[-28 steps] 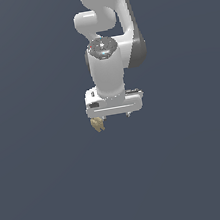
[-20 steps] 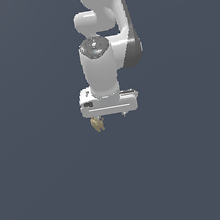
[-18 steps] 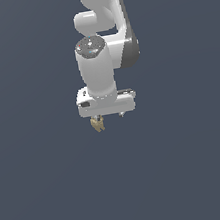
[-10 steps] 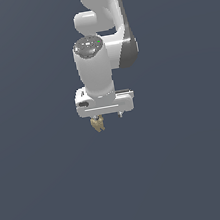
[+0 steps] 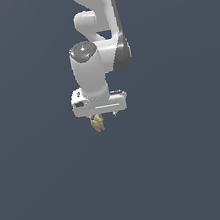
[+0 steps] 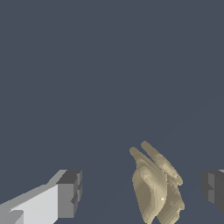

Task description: Pick up the object and move it to a goal position.

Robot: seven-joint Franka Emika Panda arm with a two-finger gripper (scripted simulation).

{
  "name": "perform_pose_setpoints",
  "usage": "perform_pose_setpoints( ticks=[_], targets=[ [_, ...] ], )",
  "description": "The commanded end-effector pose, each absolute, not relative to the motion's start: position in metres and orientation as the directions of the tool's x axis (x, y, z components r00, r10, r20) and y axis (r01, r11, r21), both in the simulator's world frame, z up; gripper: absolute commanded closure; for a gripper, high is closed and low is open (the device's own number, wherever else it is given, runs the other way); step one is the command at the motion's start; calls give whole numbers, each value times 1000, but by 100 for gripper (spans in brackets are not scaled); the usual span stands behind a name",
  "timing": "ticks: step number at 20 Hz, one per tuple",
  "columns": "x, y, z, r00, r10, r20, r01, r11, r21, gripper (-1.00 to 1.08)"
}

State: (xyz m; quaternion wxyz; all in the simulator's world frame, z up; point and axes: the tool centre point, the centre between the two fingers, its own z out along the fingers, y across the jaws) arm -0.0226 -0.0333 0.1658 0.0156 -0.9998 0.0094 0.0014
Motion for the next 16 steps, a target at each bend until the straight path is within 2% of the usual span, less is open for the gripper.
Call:
perform_pose_setpoints(
  ticks=[1, 9, 16],
  targets=[
    [-33, -43, 157, 1000, -4, -2, -4, -1000, -24, -92],
    [-68, -69, 132, 999, 44, 0, 44, -999, -6, -92],
    [-80, -77, 124, 998, 61, 0, 61, -998, 0, -92]
  ],
)
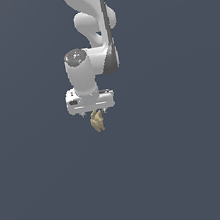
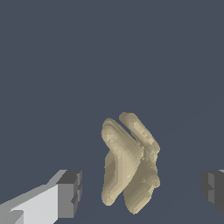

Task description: Pick up the object and move it to a goal position.

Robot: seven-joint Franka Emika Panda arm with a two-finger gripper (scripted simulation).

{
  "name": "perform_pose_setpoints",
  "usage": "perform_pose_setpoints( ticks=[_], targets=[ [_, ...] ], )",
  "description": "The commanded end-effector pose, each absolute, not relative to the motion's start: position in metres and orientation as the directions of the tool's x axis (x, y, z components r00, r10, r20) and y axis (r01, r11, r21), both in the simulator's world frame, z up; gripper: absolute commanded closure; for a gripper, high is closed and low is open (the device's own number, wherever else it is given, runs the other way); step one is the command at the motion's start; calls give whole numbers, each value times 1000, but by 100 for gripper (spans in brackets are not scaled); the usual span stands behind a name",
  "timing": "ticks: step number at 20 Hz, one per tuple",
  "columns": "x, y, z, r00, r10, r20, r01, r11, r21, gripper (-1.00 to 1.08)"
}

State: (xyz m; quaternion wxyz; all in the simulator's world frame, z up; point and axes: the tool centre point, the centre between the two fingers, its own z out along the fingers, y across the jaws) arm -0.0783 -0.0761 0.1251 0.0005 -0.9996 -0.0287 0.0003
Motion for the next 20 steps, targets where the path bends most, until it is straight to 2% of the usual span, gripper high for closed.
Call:
perform_pose_setpoints(
  ticks=[1, 20],
  targets=[
    [-80, -77, 124, 998, 61, 0, 61, -998, 0, -92],
    [-81, -77, 74, 998, 61, 0, 61, -998, 0, -92]
  ],
)
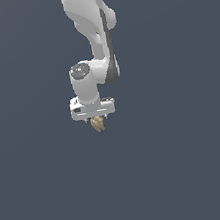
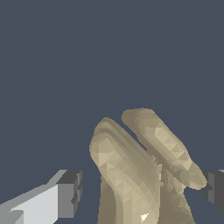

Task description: Pick up the object and move it to a goal position.

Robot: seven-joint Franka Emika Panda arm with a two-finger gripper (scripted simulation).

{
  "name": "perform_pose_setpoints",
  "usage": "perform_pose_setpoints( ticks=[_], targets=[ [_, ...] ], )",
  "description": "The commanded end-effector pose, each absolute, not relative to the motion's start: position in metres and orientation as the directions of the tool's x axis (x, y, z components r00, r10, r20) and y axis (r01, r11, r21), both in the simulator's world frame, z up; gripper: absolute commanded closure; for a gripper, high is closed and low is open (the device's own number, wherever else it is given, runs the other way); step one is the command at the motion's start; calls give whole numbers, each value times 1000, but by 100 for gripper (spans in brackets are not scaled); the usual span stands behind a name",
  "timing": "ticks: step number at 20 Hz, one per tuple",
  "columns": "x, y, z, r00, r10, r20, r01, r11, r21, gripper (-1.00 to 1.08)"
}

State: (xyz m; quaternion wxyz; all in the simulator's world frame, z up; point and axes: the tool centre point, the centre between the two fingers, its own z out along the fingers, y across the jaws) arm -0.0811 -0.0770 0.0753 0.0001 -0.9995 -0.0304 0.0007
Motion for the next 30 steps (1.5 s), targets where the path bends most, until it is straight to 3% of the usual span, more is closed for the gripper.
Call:
perform_pose_setpoints(
  ticks=[1, 17, 30],
  targets=[
    [-81, -77, 74, 998, 61, 0, 61, -998, 0, 108],
    [-76, -78, 83, 998, 59, 2, 59, -998, 1, 108],
    [-38, -75, 157, 998, 59, 1, 59, -998, 1, 108]
  ],
)
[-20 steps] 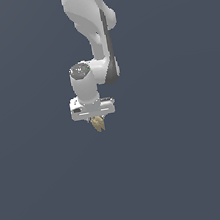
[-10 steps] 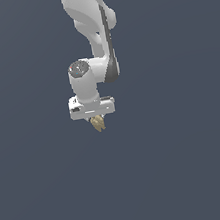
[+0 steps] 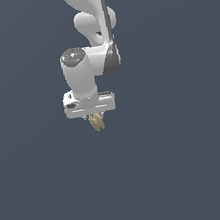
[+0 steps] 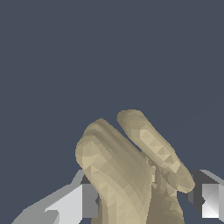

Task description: Pick up the object and move it to a goal position.

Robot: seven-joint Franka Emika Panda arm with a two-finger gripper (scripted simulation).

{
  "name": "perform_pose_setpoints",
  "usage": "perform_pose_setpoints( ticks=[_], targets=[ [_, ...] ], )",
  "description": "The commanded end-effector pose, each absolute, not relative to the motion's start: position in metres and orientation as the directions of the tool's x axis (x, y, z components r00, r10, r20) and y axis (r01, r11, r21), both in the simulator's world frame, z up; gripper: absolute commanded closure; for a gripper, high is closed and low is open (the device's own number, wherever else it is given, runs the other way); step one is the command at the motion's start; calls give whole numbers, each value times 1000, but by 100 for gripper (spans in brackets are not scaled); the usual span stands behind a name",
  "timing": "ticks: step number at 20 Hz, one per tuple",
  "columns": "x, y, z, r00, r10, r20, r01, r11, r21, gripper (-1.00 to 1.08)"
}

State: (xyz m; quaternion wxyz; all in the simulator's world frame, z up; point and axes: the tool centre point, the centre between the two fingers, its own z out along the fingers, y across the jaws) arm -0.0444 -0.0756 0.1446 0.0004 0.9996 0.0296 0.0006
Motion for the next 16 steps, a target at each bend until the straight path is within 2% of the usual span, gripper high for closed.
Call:
perform_pose_setpoints(
  ticks=[1, 16],
  targets=[
    [-34, -75, 165, 998, 59, 1, 59, -998, 1, 108],
    [31, -70, 286, 998, 60, 1, 60, -998, 1, 108]
  ],
)
